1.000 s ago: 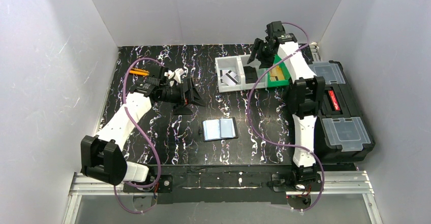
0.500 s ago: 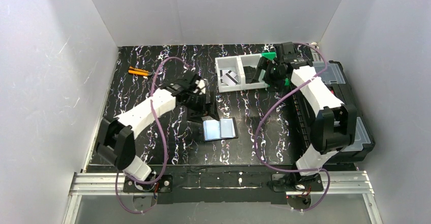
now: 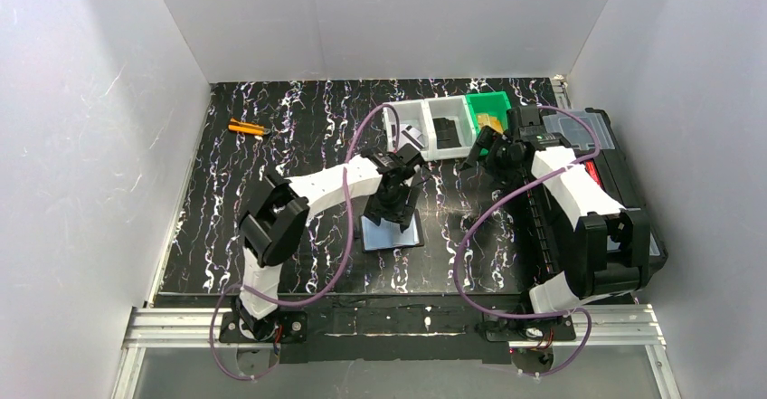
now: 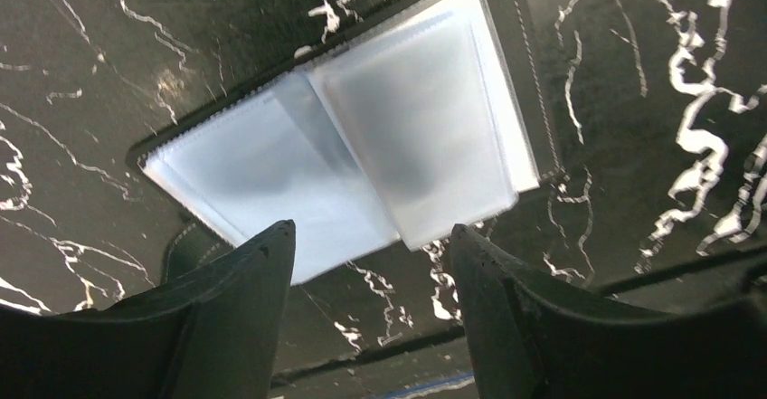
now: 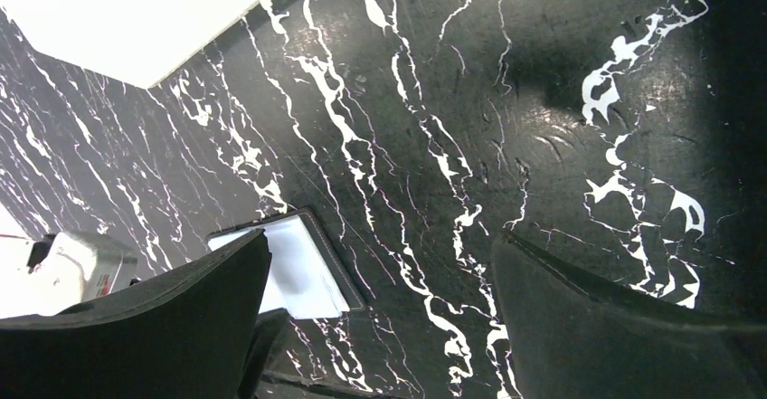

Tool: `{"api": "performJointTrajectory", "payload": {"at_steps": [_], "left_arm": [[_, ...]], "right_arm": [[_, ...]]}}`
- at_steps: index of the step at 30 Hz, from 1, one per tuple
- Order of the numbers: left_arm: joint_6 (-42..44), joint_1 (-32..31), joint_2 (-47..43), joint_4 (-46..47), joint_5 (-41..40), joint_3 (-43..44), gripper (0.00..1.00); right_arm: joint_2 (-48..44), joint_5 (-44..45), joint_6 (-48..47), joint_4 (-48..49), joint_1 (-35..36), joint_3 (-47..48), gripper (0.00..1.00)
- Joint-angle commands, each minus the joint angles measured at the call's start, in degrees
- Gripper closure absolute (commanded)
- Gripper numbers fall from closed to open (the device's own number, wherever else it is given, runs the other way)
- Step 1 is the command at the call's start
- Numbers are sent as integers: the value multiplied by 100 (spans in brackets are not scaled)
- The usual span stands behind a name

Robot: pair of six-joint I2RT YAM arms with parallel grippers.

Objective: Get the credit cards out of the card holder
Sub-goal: Remove the credit card from the card holder.

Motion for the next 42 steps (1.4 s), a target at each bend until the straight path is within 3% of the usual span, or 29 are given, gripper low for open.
{"api": "performJointTrajectory", "payload": {"at_steps": [1, 19, 29, 42], "left_arm": [[192, -112, 134, -390, -567, 307, 39], [303, -450, 418, 21, -327, 277, 35], [409, -512, 849, 10, -638, 225, 36], [307, -408, 754, 235, -399, -81, 92]], "right_arm": [[-156, -178, 122, 346, -115, -187, 2], [-148, -420, 182, 480, -126, -431, 2], [-171, -540, 173, 461, -118, -552, 2], [-368, -895, 331, 656, -64, -934, 2]]}}
